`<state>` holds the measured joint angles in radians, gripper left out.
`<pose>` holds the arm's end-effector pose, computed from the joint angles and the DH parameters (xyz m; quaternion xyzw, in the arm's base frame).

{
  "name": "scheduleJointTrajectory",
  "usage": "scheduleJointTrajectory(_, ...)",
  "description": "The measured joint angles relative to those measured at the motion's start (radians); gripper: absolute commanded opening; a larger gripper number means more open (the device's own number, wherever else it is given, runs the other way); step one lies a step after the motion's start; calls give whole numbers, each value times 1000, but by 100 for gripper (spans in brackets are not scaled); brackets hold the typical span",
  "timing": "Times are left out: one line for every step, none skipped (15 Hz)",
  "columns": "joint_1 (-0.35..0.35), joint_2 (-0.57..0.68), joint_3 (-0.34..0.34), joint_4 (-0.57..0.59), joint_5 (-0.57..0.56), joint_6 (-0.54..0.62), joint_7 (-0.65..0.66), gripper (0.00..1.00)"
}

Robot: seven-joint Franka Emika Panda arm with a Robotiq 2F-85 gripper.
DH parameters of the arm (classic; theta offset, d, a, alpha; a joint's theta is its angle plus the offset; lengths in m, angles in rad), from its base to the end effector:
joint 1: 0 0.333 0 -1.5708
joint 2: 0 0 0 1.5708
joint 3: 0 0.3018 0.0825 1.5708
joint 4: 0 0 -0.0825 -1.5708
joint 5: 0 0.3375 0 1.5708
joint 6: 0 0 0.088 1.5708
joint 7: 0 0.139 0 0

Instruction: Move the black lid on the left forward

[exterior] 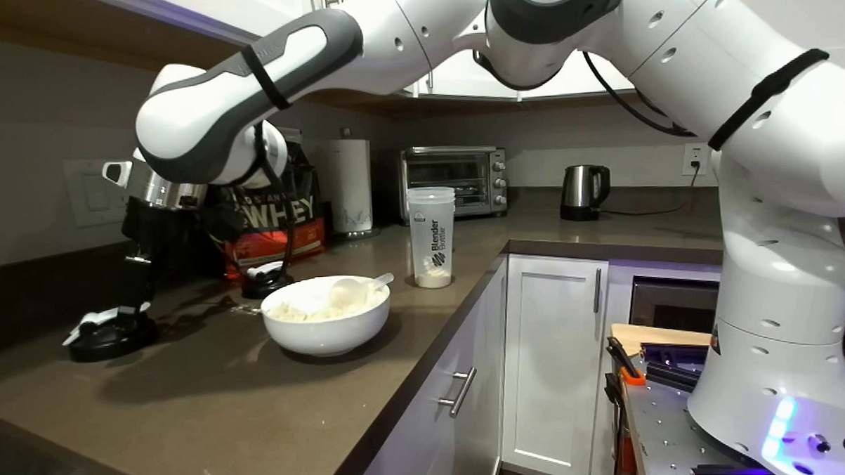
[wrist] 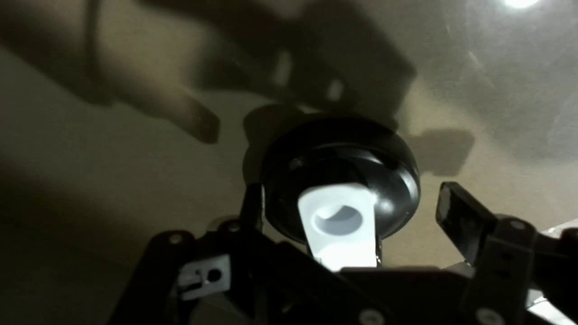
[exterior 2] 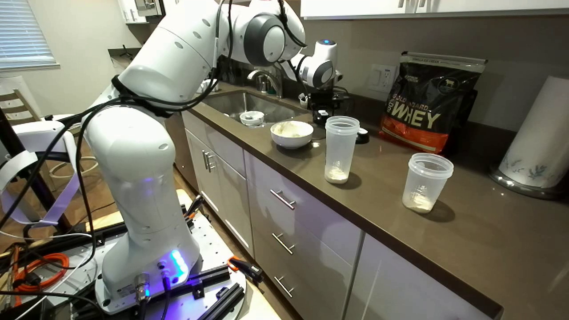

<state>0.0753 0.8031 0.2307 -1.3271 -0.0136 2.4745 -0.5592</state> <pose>0.7123 0.1803 0.2834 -0.9083 -0.3709 -0.1876 0.0467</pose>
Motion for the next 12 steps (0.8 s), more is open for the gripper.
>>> scheduleJointTrajectory(-1,1,3,0,0,0,0,60)
scheduleJointTrajectory(-1,2,4,0,0,0,0,54)
scheduleJointTrajectory(-1,3,6,0,0,0,0,47)
scheduleJointTrajectory(-1,3,7,0,0,0,0,41)
scheduleJointTrajectory(-1,3,9,0,0,0,0,35)
scheduleJointTrajectory(-1,3,11,-1,0,0,0,27)
scheduleJointTrajectory(0,3,12,-1,0,0,0,22)
scheduleJointTrajectory(0,2,14,-1,0,1,0,16)
scheduleJointTrajectory(0,0,15,-1,0,1,0,13)
scheduleJointTrajectory(0,-1,15,-1,0,0,0,13)
scheduleJointTrajectory(0,-1,15,-1,0,0,0,13)
scheduleJointTrajectory(0,-1,15,-2,0,0,0,13)
